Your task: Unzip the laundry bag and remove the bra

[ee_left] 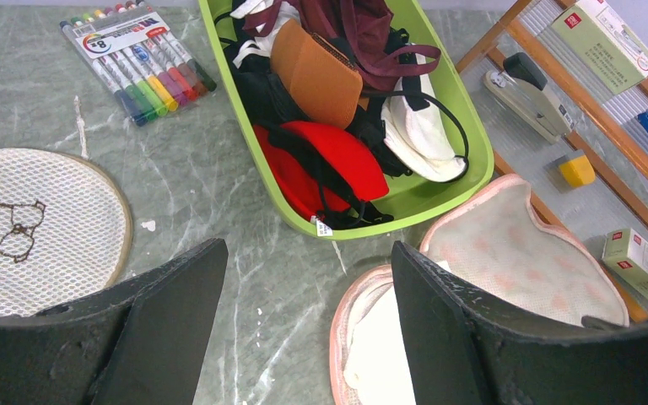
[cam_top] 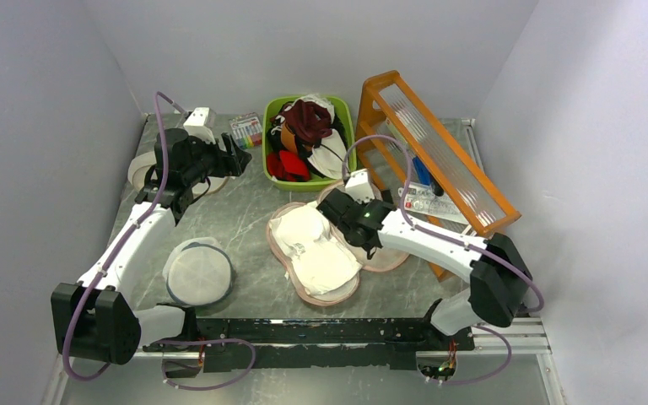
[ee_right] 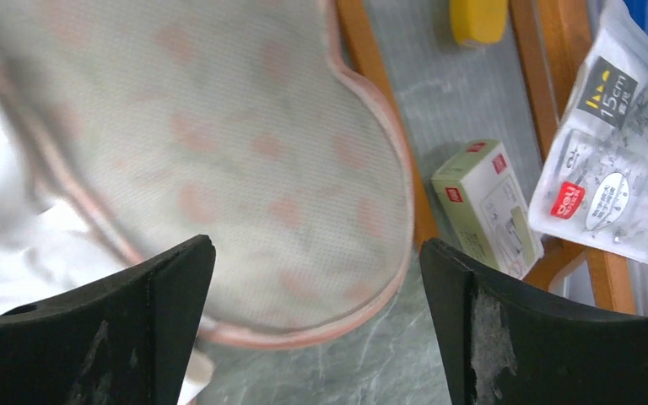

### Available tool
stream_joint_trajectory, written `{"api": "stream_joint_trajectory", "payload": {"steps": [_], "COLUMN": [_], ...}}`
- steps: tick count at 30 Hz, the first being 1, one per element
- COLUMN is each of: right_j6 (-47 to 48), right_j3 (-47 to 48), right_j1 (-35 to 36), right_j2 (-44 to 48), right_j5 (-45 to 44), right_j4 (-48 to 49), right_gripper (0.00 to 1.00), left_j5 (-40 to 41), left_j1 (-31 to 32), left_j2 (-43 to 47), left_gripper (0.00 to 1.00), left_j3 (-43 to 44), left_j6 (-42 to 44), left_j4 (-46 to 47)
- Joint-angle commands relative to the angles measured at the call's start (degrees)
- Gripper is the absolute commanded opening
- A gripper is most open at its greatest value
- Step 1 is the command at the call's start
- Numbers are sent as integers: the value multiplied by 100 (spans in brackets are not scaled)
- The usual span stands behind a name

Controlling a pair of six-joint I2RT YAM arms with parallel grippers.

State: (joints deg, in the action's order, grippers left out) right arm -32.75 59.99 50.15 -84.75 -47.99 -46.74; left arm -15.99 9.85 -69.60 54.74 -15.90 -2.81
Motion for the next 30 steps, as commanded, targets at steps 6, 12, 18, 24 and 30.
{"api": "stream_joint_trajectory", "payload": {"steps": [6,12,18,24,30], "right_j6": [497,566,284,445,304], "right_j3": [473,33,304,1128,1783], "right_j1": [740,840,1139,1216,1209], "right_j2": [446,575,-67,-1318,-2076], "right_j5": [1545,3735,3307,2566,2245], "right_j4": [495,1892,2236,2485,2926], "right_gripper": [98,98,97,80,63], "left_j5": [-89,-72,0,310,493], "left_j1": [17,17,17,17,17], "left_j2": [9,-5,25,65,128], "left_gripper": [82,82,82,81,81], "left_j3": [186,190,201,239,241], "left_j6": [46,53,80,185,287], "left_j4": [63,55,23,-91,-125]}}
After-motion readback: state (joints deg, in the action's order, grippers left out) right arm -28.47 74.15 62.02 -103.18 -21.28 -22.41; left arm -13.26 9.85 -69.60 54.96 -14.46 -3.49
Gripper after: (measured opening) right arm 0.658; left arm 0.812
